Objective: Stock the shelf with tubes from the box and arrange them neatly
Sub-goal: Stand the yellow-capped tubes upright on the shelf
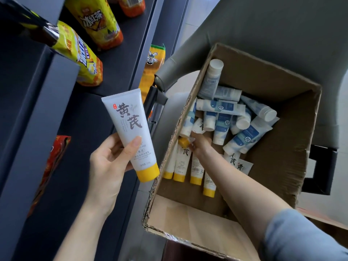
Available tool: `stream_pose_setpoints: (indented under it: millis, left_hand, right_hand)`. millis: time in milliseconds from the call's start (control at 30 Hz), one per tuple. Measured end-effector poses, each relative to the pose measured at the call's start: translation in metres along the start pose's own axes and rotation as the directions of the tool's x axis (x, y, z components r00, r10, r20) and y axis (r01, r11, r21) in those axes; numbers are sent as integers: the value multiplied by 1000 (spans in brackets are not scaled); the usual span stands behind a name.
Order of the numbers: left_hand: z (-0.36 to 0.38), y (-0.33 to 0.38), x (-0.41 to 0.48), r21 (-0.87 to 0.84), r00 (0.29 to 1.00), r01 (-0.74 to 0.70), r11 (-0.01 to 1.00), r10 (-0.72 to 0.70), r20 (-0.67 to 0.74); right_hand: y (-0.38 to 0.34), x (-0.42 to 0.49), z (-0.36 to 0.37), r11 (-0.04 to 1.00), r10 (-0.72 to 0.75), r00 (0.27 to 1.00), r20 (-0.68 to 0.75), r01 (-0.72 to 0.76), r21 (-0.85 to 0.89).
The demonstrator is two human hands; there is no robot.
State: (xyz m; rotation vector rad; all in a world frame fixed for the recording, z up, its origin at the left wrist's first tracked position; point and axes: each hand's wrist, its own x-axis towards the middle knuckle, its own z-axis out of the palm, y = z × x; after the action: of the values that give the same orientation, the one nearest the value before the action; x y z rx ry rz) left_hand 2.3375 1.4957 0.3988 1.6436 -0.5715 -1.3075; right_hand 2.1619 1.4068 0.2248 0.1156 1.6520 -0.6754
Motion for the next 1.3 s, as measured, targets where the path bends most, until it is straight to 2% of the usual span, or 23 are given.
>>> stream_pose_setpoints:
  millis: [267,367,533,667,800,933,1067,1300]
  left_hand:
    - [2,-4,-8,3,1000,-2,1000,2,2]
    - [1,-6,-14,5,1000,-11,1000,11,1]
    - [-1,-11,-31,15,1000,-26,1000,26,-3]
    - [-10,-16,-55,12,999,-47,999,47,10]
    - [-22,-16,-86,-10,998,-59,998,59,-3]
    - [-35,-6,-121,-4,995,-100,995,100,-13]
    - [-55,12,-152,36,983,-174,984,175,-50]
    - [-94,60,-222,76,935,-341,937,346,-74]
  right_hand:
    - [7,5,-9,986,-106,994,7,106,-131]
    - [14,-5,-20,978,-80,995,55,89,-186]
    - [40,-28,-55,913,-87,985,150,139,-384]
    - [45,-54,-85,935,-15,972,233,96,-341]
    - [37,-89,-110,975,-11,926,378,93,-200]
    - [26,-141,-120,946,-105,865,490,239,-219]
    - [23,-191,-122,929,-175,809,562,325,-178]
    - [30,-294,-114,805,-274,624,732,565,-180]
